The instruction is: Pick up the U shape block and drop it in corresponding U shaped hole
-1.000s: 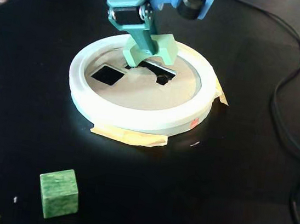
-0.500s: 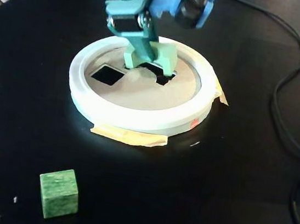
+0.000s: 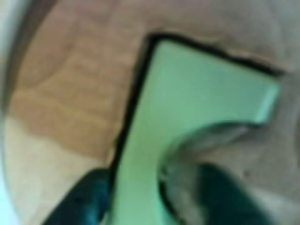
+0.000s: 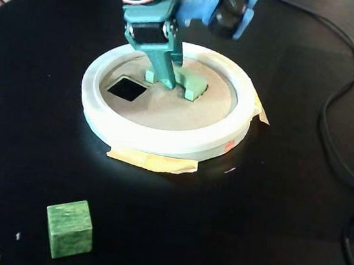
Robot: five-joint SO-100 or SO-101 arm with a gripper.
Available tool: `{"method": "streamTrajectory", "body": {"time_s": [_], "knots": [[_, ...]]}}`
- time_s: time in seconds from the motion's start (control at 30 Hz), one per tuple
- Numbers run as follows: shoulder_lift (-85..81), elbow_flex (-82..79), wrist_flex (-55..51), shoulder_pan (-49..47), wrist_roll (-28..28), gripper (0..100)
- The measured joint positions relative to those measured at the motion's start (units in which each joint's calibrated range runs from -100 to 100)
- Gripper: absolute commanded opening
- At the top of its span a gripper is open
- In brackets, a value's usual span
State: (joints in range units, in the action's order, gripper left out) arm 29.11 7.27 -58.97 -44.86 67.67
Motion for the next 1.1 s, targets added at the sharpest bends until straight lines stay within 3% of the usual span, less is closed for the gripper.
{"method": "streamTrajectory", "body": {"time_s": [0.4, 0.67, 0.9, 0.97, 1.1], "knots": [[-1.78, -0.10, 0.00, 0.10, -3.37, 59], [-2.50, 4.29, 0.00, 3.30, -11.82, 60], [-7.22, 7.52, -0.29, 8.49, -26.91, 60], [-10.88, 7.61, -2.04, 10.69, -33.99, 60], [-15.43, 7.71, -13.29, 16.88, -46.64, 60]]}}
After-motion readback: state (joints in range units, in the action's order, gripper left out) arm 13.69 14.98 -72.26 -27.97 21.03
